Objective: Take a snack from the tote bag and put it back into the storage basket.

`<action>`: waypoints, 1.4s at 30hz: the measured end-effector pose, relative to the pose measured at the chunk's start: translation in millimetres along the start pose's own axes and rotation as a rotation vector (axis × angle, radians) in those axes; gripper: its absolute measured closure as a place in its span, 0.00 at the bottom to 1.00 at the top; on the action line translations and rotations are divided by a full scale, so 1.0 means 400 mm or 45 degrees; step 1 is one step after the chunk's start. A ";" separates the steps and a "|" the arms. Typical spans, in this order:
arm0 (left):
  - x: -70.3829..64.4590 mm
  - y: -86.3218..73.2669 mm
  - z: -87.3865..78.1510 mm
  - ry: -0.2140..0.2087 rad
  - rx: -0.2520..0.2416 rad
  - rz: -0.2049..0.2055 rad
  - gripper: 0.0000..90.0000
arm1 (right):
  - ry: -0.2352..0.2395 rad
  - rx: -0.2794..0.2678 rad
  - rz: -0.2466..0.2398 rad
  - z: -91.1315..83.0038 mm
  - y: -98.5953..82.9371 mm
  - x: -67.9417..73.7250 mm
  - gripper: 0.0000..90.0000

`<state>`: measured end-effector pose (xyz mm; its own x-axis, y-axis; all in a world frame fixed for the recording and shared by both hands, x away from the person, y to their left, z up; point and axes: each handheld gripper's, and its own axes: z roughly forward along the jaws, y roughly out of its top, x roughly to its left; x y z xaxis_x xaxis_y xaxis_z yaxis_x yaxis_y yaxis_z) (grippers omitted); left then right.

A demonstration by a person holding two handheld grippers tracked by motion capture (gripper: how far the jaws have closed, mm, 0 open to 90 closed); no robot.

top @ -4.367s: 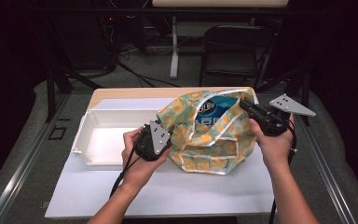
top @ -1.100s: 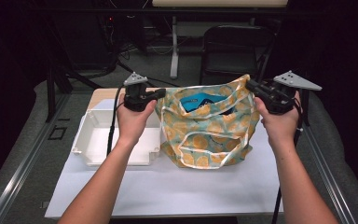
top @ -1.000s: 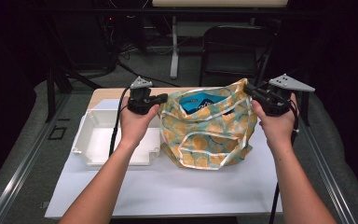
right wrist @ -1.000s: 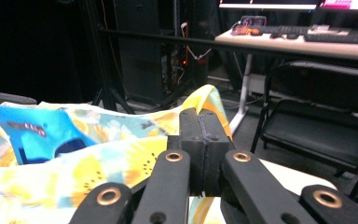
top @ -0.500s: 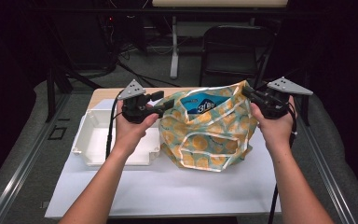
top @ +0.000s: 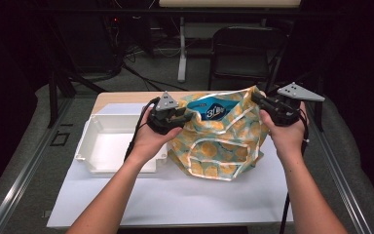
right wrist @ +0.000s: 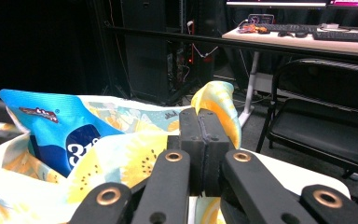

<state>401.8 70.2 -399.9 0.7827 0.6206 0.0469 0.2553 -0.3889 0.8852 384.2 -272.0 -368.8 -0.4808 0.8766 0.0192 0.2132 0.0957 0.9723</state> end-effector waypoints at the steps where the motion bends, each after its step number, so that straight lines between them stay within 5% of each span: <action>1: 0.003 -0.001 -0.006 -0.011 -0.004 -0.003 0.90 | 0.000 0.000 0.000 0.000 0.000 0.000 1.00; 4: 0.027 0.003 -0.035 -0.091 -0.049 -0.057 1.00 | -0.005 -0.001 -0.003 -0.005 0.000 -0.006 1.00; 6: 0.058 0.021 -0.073 -0.173 -0.158 -0.158 1.00 | -0.014 -0.016 0.003 -0.012 0.004 -0.011 1.00; 11: 0.081 0.050 -0.096 -0.201 -0.272 -0.242 1.00 | -0.011 -0.040 -0.002 -0.019 0.020 -0.005 1.00; 12: 0.101 0.058 -0.099 -0.225 -0.335 -0.330 1.00 | -0.013 -0.046 -0.010 -0.020 0.031 -0.002 1.00; 13: 0.101 0.058 -0.099 -0.225 -0.335 -0.330 1.00 | -0.013 -0.046 -0.010 -0.020 0.031 -0.002 1.00; 16: 0.149 0.056 -0.084 -0.195 -0.403 -0.541 1.00 | -0.041 -0.057 -0.019 -0.016 0.054 -0.003 1.00; 17: 0.149 0.056 -0.084 -0.195 -0.403 -0.541 1.00 | -0.047 -0.059 -0.012 -0.012 0.059 -0.003 1.00; 18: 0.175 0.046 -0.070 -0.203 -0.444 -0.684 1.00 | -0.048 -0.059 -0.016 -0.009 0.062 -0.005 1.00; 21: 0.188 0.040 -0.054 -0.159 -0.437 -0.755 1.00 | -0.076 -0.043 -0.006 0.004 0.069 -0.006 1.00; 22: 0.187 0.036 -0.022 -0.060 -0.340 -0.752 1.00 | -0.095 -0.023 0.002 0.011 0.069 -0.009 1.00; 23: 0.184 0.034 -0.010 -0.019 -0.284 -0.733 1.00 | -0.109 0.011 0.032 0.022 0.065 -0.017 1.00; 24: 0.184 0.034 -0.010 -0.019 -0.284 -0.733 1.00 | -0.109 0.011 0.032 0.022 0.065 -0.017 1.00; 27: 0.166 -0.004 0.047 0.052 -0.049 -0.655 1.00 | -0.170 0.103 0.086 0.046 0.030 -0.047 1.00; 30: 0.136 -0.033 0.079 0.060 0.091 -0.560 1.00 | -0.180 0.186 0.095 0.058 -0.014 -0.064 1.00; 38: 0.069 -0.110 0.116 0.052 0.305 -0.457 0.91 | -0.176 0.383 0.089 0.076 -0.157 -0.074 1.00; 42: 0.047 -0.136 0.097 0.075 0.233 -0.448 0.69 | -0.162 0.377 0.128 0.061 -0.209 -0.073 0.91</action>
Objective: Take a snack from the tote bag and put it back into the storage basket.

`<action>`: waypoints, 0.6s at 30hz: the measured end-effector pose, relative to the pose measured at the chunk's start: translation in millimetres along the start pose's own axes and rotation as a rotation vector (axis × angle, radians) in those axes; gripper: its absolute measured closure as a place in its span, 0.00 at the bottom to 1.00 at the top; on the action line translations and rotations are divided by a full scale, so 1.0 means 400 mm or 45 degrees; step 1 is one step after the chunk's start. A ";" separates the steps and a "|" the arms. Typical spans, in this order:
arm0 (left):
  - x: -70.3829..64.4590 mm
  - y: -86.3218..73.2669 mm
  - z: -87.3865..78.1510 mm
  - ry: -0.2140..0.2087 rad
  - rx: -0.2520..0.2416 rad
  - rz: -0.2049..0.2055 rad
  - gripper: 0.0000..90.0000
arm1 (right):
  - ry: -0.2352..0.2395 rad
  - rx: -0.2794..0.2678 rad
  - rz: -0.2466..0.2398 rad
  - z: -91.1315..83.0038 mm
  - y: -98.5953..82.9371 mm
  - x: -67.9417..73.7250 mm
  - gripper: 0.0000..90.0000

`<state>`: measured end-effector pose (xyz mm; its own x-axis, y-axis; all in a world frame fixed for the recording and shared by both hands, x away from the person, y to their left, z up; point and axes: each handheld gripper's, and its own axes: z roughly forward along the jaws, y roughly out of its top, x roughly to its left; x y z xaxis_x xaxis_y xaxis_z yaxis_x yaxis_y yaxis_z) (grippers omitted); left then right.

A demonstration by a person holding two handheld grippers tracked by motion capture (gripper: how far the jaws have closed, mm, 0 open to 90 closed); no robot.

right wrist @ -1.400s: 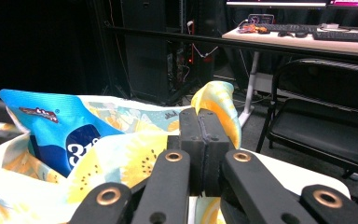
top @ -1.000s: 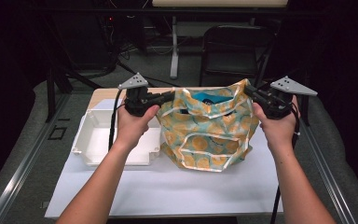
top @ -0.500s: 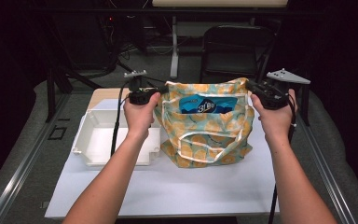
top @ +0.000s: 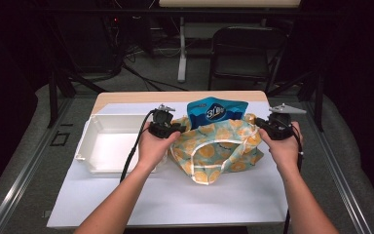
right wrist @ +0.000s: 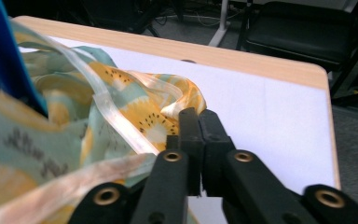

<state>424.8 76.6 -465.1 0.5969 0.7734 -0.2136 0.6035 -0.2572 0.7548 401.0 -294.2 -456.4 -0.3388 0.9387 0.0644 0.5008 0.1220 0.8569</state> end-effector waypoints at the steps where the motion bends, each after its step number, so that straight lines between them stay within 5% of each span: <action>1: -0.003 -0.004 -0.009 0.016 -0.031 -0.005 0.62 | 0.004 -0.034 0.020 -0.010 -0.007 0.000 0.85; 5: 0.000 -0.009 -0.054 0.052 -0.122 -0.028 0.47 | 0.014 -0.170 0.054 -0.079 0.002 0.002 0.67; 8: 0.008 -0.023 -0.109 0.031 -0.238 -0.112 0.43 | 0.044 -0.261 0.051 -0.140 0.015 0.016 0.56; 11: 0.001 -0.044 -0.113 0.008 -0.218 -0.095 0.40 | 0.113 -0.322 0.060 -0.188 0.014 0.049 0.41; 14: -0.009 -0.072 -0.089 -0.022 -0.145 -0.084 0.37 | 0.199 -0.301 0.090 -0.200 0.003 0.081 0.33; 16: -0.013 -0.086 -0.076 -0.052 -0.132 -0.092 0.37 | 0.218 -0.258 0.106 -0.190 -0.007 0.094 0.40; 18: -0.019 -0.095 -0.067 -0.068 -0.117 -0.088 0.45 | 0.243 -0.229 0.128 -0.176 -0.020 0.097 0.60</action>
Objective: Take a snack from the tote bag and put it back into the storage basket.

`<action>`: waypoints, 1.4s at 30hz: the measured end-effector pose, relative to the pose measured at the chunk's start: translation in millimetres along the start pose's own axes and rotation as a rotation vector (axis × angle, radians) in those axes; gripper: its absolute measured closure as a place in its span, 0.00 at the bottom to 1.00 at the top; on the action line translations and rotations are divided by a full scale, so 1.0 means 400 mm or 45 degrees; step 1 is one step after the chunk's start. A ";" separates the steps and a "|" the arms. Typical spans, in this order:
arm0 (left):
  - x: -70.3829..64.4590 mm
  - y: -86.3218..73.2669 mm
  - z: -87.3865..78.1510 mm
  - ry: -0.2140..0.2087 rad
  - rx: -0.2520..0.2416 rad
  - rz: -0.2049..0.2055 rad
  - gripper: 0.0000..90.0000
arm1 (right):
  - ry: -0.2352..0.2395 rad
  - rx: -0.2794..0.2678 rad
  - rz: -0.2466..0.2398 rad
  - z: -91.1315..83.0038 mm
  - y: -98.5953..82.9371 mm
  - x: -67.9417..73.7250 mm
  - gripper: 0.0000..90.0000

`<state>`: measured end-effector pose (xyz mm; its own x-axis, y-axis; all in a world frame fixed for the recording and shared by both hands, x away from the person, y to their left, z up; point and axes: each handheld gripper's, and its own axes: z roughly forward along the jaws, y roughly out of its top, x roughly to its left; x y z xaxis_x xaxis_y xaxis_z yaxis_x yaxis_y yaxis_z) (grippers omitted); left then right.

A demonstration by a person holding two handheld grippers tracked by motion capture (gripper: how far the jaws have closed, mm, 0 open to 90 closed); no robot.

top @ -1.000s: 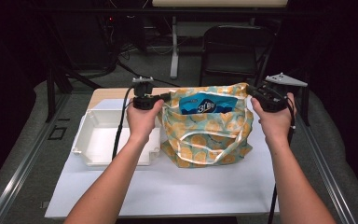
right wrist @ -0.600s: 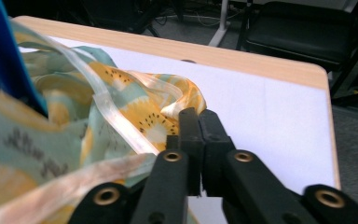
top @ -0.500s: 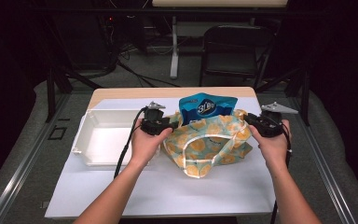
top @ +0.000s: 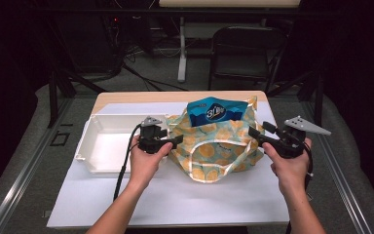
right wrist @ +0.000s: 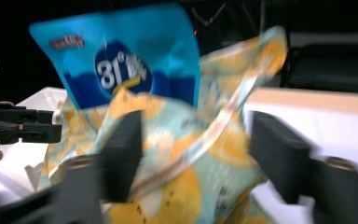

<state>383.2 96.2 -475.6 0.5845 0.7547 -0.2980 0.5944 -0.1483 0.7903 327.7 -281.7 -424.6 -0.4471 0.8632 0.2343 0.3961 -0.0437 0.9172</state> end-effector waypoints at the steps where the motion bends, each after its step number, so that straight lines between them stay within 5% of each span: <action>1: -0.005 -0.005 0.004 0.008 0.013 0.025 0.53 | 0.017 -0.009 0.018 0.003 -0.005 -0.002 0.68; 3: -0.008 -0.009 0.007 -0.003 0.023 0.044 0.74 | 0.069 -0.028 0.043 0.000 -0.010 -0.006 0.84; 6: -0.010 -0.010 0.005 -0.060 0.031 0.053 0.99 | 0.023 -0.053 -0.005 -0.015 -0.006 0.003 1.00; 10: -0.019 -0.015 -0.011 -0.107 0.041 0.093 1.00 | -0.030 -0.082 -0.075 -0.044 -0.007 0.006 1.00; 14: -0.017 -0.029 -0.025 -0.129 0.022 0.061 1.00 | -0.045 -0.080 0.000 -0.072 -0.029 -0.011 1.00; 17: -0.015 -0.035 -0.025 -0.121 -0.008 0.044 0.95 | -0.021 -0.109 0.036 -0.076 -0.034 -0.015 0.72; 21: -0.021 -0.037 -0.018 -0.057 -0.048 0.045 0.64 | -0.035 -0.114 0.060 -0.047 -0.016 -0.009 0.54; 23: -0.023 -0.035 -0.006 -0.078 -0.027 0.021 0.58 | -0.017 -0.089 0.080 -0.027 -0.006 -0.007 0.56; 28: -0.040 -0.032 -0.007 -0.103 -0.045 0.056 0.96 | -0.026 -0.047 0.066 0.003 -0.003 0.005 0.89; 31: -0.049 -0.025 -0.014 -0.155 -0.046 0.086 1.00 | -0.041 -0.068 0.032 -0.001 -0.001 0.013 1.00; 34: -0.055 -0.020 -0.029 -0.221 -0.051 0.094 1.00 | -0.059 -0.088 -0.018 -0.018 0.005 0.019 1.00; 41: -0.056 -0.029 -0.042 -0.235 -0.063 0.085 1.00 | -0.077 -0.135 0.003 -0.059 -0.002 0.011 1.00; 42: -0.057 -0.030 -0.040 -0.237 -0.063 0.087 1.00 | -0.101 -0.154 0.006 -0.060 -0.004 0.009 0.91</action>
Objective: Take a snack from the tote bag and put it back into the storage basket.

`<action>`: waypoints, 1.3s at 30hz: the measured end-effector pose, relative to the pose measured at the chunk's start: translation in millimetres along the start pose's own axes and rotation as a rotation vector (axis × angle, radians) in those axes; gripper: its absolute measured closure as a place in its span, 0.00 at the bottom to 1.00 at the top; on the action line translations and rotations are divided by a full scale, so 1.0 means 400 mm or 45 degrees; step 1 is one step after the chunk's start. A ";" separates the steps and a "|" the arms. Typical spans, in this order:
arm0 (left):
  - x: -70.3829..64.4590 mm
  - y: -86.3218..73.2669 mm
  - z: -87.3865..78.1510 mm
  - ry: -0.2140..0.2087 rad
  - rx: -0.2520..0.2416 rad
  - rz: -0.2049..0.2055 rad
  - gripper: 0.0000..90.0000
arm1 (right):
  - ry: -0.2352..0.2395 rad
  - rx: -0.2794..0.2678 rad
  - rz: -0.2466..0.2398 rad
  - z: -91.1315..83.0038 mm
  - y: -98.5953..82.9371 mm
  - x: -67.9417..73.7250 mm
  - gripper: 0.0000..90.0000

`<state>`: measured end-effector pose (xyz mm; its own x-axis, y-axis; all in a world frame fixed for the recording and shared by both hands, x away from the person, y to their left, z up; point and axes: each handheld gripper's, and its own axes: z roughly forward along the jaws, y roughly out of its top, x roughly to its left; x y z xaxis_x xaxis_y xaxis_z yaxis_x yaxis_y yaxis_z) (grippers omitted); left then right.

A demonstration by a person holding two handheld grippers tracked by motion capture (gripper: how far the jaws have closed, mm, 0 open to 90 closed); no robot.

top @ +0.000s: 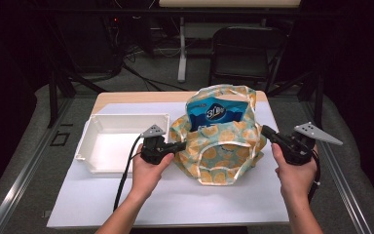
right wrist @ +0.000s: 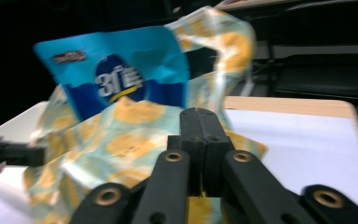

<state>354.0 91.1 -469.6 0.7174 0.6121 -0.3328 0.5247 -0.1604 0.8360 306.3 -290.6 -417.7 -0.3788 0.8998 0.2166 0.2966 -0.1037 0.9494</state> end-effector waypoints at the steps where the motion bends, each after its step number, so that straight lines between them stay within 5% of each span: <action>1: -0.001 -0.001 0.003 0.004 0.000 0.006 1.00 | -0.029 -0.002 0.013 0.002 0.000 -0.002 0.75; 4: -0.009 -0.002 0.010 0.010 0.005 0.015 0.99 | -0.048 0.081 0.080 0.028 0.011 -0.012 0.45; 6: -0.012 -0.002 0.013 0.012 0.006 0.027 0.99 | -0.043 0.116 0.109 0.055 0.016 -0.018 0.43; 8: -0.011 -0.002 0.012 0.008 0.003 0.026 0.99 | -0.026 0.164 0.140 0.082 0.018 -0.019 0.48; 11: -0.009 -0.002 0.010 0.001 0.003 0.021 0.99 | 0.055 0.192 0.183 0.097 0.015 -0.025 0.74; 14: -0.009 0.001 0.007 -0.013 -0.002 0.014 0.99 | 0.036 0.162 0.146 0.090 0.020 -0.016 0.99; 20: -0.011 0.006 -0.011 -0.063 -0.031 0.003 1.00 | 0.022 0.117 0.066 0.060 0.028 -0.006 1.00; 27: -0.017 -0.023 -0.004 -0.091 0.068 0.047 1.00 | -0.037 0.056 0.001 -0.012 -0.016 -0.018 1.00; 29: -0.018 -0.030 0.001 -0.093 0.088 0.052 1.00 | -0.028 0.092 0.003 -0.021 -0.022 -0.023 1.00; 32: -0.017 -0.053 0.022 -0.098 0.168 0.040 1.00 | -0.006 0.350 -0.019 -0.050 -0.059 -0.048 1.00; 34: -0.014 -0.068 0.038 -0.067 0.221 0.049 1.00 | -0.051 0.168 0.007 -0.012 -0.112 -0.051 1.00; 39: 0.006 -0.099 0.059 -0.040 0.277 0.018 1.00 | -0.060 0.207 0.060 0.007 -0.163 -0.075 1.00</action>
<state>345.8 80.7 -513.8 0.7374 0.5849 -0.3378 0.5986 -0.3342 0.7281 300.9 -309.7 -486.7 -0.3210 0.9147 0.2455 0.4525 -0.0796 0.8882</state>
